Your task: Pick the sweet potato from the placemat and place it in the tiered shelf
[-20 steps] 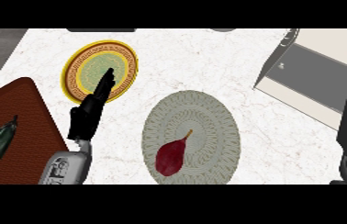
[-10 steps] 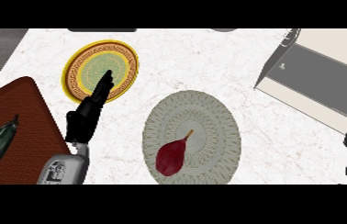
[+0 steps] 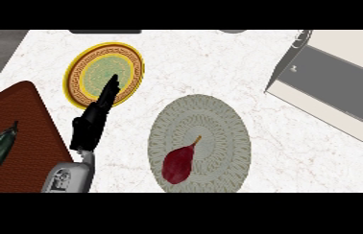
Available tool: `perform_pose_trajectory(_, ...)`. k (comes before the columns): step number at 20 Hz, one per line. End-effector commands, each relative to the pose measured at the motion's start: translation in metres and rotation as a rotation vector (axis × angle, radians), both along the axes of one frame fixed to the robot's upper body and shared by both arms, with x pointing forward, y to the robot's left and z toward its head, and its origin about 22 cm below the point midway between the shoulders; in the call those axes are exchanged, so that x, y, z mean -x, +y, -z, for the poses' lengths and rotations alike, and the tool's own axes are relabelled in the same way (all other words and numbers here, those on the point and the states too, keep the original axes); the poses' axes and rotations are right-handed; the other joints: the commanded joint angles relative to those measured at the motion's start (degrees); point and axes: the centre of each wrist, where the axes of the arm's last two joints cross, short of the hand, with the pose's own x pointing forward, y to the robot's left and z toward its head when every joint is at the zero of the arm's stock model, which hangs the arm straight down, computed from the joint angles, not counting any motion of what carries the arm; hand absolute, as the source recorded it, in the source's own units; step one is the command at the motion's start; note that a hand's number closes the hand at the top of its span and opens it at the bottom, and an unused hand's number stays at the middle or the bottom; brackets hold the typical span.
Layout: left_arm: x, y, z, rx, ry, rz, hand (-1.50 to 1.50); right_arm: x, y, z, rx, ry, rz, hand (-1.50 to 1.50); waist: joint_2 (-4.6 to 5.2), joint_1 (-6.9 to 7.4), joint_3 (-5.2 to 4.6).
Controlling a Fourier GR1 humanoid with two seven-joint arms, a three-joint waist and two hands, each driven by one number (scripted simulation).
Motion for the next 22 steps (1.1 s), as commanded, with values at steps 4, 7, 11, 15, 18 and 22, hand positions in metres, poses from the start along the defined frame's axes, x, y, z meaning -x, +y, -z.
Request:
perform_pose_trajectory(4, 0.009, -0.006, 0.005, -0.002, 0.0, 0.001, 0.0, 0.027, -0.011, 0.003, -0.023, 0.021, 0.135, -1.5, -0.08, -0.06, 0.02)
perform_pose_trajectory(7, 0.005, -0.005, 0.008, 0.0, -0.004, 0.01, 0.0, 0.039, -0.005, 0.016, -0.085, -0.056, 0.098, -1.5, -0.08, -0.14, 0.02)
perform_pose_trajectory(11, 0.01, -0.002, 0.008, 0.018, 0.006, -0.001, 0.0, 0.047, -0.003, 0.003, -0.125, -0.171, 0.04, -1.5, -0.12, -0.07, 0.03)
perform_pose_trajectory(15, -0.014, -0.002, -0.013, 0.008, -0.011, 0.006, 0.0, 0.048, -0.015, -0.01, -0.151, -0.178, -0.048, -1.5, -0.02, -0.29, 0.03)
perform_pose_trajectory(18, 0.001, 0.018, 0.008, 0.003, -0.001, -0.01, 0.0, 0.051, -0.008, -0.024, -0.168, -0.197, -0.099, -1.5, -0.01, 0.01, 0.01)
perform_pose_trajectory(22, 0.001, -0.011, -0.006, 0.007, 0.016, 0.003, 0.0, 0.063, 0.006, -0.048, -0.181, -0.319, -0.077, -1.5, -0.08, 0.15, 0.02)
